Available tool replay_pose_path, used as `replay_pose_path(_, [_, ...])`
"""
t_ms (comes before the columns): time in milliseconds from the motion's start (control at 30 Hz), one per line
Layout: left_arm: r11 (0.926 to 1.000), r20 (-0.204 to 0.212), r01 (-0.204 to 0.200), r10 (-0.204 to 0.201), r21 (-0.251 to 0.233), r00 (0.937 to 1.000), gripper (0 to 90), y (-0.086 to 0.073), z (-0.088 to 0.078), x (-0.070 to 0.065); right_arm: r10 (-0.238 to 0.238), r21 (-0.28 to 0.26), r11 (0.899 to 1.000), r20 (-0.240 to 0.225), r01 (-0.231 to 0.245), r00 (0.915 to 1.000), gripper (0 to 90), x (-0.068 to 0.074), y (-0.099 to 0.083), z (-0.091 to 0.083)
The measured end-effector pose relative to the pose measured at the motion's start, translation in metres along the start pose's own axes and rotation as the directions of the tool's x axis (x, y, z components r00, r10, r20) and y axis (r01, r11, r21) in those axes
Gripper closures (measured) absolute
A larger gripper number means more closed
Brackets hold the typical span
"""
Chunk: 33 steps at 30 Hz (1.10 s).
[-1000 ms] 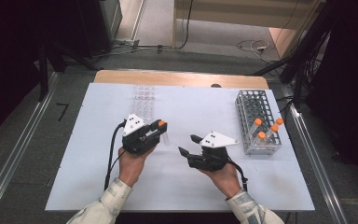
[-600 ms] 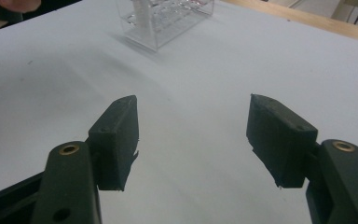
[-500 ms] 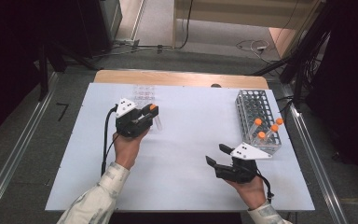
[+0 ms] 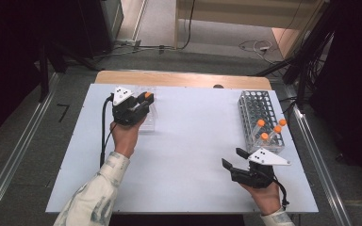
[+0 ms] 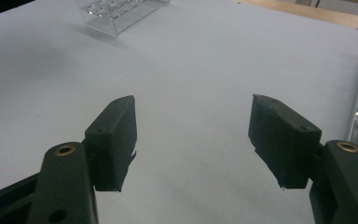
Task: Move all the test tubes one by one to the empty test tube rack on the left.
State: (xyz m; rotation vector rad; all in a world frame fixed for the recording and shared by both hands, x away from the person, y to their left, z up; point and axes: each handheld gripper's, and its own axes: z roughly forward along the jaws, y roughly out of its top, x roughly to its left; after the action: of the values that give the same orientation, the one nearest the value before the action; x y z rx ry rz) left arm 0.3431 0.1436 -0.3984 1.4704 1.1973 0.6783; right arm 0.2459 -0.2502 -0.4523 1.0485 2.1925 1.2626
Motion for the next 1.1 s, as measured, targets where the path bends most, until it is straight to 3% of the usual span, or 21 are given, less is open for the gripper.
replay_pose_path(200, [0.9998, -0.052, 0.004, -0.006, -0.022, 0.9986, 70.0, 0.010, 0.001, 0.011, 0.005, -0.001, 1.000, 0.008, -0.005, 1.0000, 31.0, -0.002, 0.000, -0.001])
replay_pose_path(367, [0.9995, -0.080, -0.014, 0.012, -0.027, 0.9967, 70.0, 0.015, 0.006, 0.015, 0.007, 0.001, 1.000, 0.007, -0.007, 1.0000, 31.0, -0.001, 0.000, 0.000])
replay_pose_path(867, [0.9995, -0.093, -0.031, 0.031, 0.009, 0.9952, 69.9, 0.007, 0.019, 0.014, 0.006, -0.003, 1.000, 0.008, -0.006, 0.9999, 31.0, -0.002, -0.001, -0.001])
replay_pose_path(1100, [0.9951, -0.098, -0.096, 0.098, 0.024, 0.9903, 69.8, -0.006, 0.023, 0.007, -0.001, -0.002, 1.000, 0.017, 0.001, 0.9998, 31.0, -0.002, -0.001, -0.001])
